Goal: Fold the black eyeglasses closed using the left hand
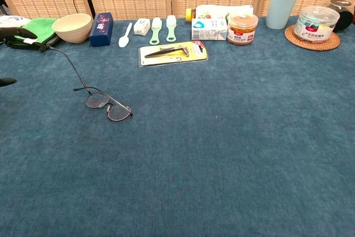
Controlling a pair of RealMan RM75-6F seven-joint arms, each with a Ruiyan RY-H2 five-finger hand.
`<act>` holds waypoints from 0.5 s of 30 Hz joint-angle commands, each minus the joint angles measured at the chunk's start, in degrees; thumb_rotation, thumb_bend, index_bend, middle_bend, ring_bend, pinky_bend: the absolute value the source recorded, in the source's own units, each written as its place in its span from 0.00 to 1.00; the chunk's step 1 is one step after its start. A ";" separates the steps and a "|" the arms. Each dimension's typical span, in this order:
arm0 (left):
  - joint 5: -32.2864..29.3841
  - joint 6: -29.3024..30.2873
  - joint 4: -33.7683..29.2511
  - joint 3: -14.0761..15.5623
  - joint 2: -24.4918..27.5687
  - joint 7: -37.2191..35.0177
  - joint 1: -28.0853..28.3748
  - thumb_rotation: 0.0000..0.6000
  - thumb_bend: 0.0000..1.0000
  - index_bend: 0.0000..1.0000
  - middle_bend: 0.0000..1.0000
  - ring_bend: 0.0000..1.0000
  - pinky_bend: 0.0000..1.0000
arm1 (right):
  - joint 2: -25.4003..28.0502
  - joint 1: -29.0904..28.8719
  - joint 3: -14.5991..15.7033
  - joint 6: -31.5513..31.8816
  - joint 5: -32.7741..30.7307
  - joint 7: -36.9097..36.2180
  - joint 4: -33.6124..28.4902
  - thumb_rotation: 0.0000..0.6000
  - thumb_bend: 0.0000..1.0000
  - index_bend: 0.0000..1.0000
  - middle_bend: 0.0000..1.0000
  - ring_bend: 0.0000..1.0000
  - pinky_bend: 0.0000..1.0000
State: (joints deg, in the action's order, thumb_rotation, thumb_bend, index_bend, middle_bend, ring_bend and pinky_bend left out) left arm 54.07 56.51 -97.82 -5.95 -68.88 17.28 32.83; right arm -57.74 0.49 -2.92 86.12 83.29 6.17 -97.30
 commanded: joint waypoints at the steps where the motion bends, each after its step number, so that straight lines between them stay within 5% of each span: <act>1: -0.90 -0.65 1.01 -0.02 -1.36 0.78 0.77 1.00 0.31 0.06 0.00 0.00 0.00 | 0.11 0.10 0.00 0.21 0.04 0.02 -0.11 1.00 0.27 0.27 0.14 0.11 0.27; 15: -3.92 -2.56 3.63 -0.92 -9.58 7.45 6.47 1.00 0.31 0.06 0.00 0.00 0.00 | 0.66 0.98 0.11 1.26 -0.31 -0.28 -0.23 1.00 0.27 0.27 0.14 0.11 0.27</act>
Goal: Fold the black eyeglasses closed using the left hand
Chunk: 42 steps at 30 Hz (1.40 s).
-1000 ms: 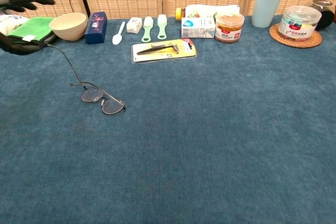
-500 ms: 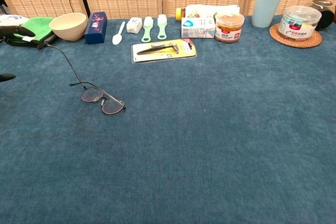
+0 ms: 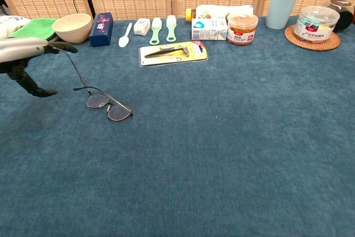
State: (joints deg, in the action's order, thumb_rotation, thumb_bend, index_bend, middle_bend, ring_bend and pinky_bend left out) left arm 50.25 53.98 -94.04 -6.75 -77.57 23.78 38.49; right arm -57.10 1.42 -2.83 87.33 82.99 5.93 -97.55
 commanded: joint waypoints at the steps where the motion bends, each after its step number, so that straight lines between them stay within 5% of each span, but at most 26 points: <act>1: 0.15 0.08 -0.43 -0.07 -1.17 1.37 1.08 1.00 0.31 0.06 0.00 0.00 0.00 | 0.04 0.12 0.02 0.13 -0.06 -0.05 0.05 1.00 0.27 0.27 0.14 0.11 0.27; 29: -1.20 -1.69 -0.81 5.35 -7.50 10.92 5.61 1.00 0.31 0.06 0.00 0.00 0.00 | 0.24 1.34 -0.06 1.17 -0.70 -1.35 0.89 1.00 0.27 0.27 0.14 0.11 0.27; 35: -1.59 -1.93 -0.73 4.82 -7.76 9.17 5.72 1.00 0.31 0.06 0.00 0.00 0.00 | 0.29 1.35 -0.11 1.23 -0.59 -1.33 0.80 1.00 0.27 0.27 0.14 0.11 0.27; 42: 4.06 1.12 -3.33 0.73 -5.62 -2.92 2.65 1.00 0.31 0.06 0.00 0.00 0.00 | 0.22 1.20 -0.17 1.09 -0.33 -1.50 0.83 1.00 0.27 0.27 0.14 0.11 0.27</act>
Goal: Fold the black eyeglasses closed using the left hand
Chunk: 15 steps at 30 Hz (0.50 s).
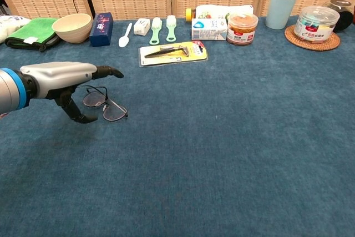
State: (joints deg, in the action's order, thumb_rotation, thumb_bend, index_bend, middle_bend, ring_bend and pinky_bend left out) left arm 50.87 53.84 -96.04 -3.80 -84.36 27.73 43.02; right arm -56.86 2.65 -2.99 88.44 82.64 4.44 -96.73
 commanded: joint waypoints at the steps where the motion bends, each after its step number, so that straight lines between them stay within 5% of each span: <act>1: 4.81 0.91 -1.38 -2.57 1.46 -9.67 -2.41 1.00 0.31 0.06 0.00 0.00 0.00 | -0.07 -0.10 0.00 -0.13 0.09 0.00 0.02 1.00 0.27 0.27 0.14 0.11 0.27; 11: 14.20 -3.09 0.73 -4.65 1.59 -35.12 -6.34 1.00 0.31 0.06 0.00 0.00 0.00 | -0.19 -0.62 -0.13 -0.63 0.45 0.20 -0.08 1.00 0.27 0.27 0.14 0.11 0.27; 15: 18.57 -7.51 2.84 -5.52 1.59 -51.50 -7.42 1.00 0.31 0.06 0.00 0.00 0.00 | -0.14 -0.67 -0.15 -0.67 0.48 0.30 -0.20 1.00 0.27 0.27 0.14 0.11 0.27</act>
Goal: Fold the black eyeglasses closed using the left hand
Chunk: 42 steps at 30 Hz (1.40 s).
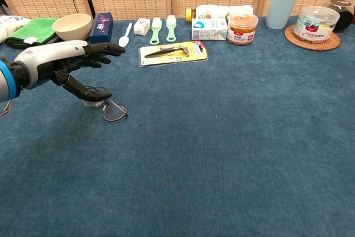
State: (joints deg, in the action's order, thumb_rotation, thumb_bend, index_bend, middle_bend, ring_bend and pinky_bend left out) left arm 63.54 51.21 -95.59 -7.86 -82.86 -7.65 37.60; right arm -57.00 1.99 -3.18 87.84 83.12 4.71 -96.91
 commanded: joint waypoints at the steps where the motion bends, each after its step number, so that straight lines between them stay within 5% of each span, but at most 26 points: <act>1: 8.00 -5.84 3.44 -1.35 0.09 -19.72 -2.01 1.00 0.31 0.06 0.00 0.00 0.00 | -0.02 -0.02 0.05 -0.11 -0.03 0.08 -0.02 1.00 0.27 0.27 0.14 0.11 0.27; 7: 19.60 -6.57 10.92 1.16 -1.12 -37.59 -1.65 1.00 0.31 0.06 0.00 0.00 0.00 | 0.02 0.01 0.06 -0.06 -0.03 0.22 -0.15 1.00 0.27 0.27 0.14 0.11 0.27; 16: 28.26 -1.75 20.30 5.52 -5.02 -54.23 -0.54 1.00 0.31 0.07 0.00 0.00 0.00 | 0.09 -0.03 0.03 -0.21 -0.29 0.56 -0.27 1.00 0.27 0.27 0.14 0.11 0.27; 34: 30.50 4.41 29.33 9.73 -10.06 -62.78 -0.36 1.00 0.31 0.08 0.00 0.00 0.00 | 0.38 0.12 0.05 -0.06 -0.57 1.51 -0.96 1.00 0.27 0.27 0.14 0.11 0.27; 42: 30.57 8.24 27.84 8.95 -8.06 -62.01 -0.02 1.00 0.31 0.08 0.00 0.00 0.00 | 0.30 0.12 0.04 0.06 -0.42 1.39 -0.99 1.00 0.27 0.27 0.14 0.11 0.27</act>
State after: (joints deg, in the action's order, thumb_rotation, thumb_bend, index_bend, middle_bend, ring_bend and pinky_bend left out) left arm 94.03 58.86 -67.17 1.33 -91.54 -70.18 37.49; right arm -56.69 2.12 -3.14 87.91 82.69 6.10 -97.91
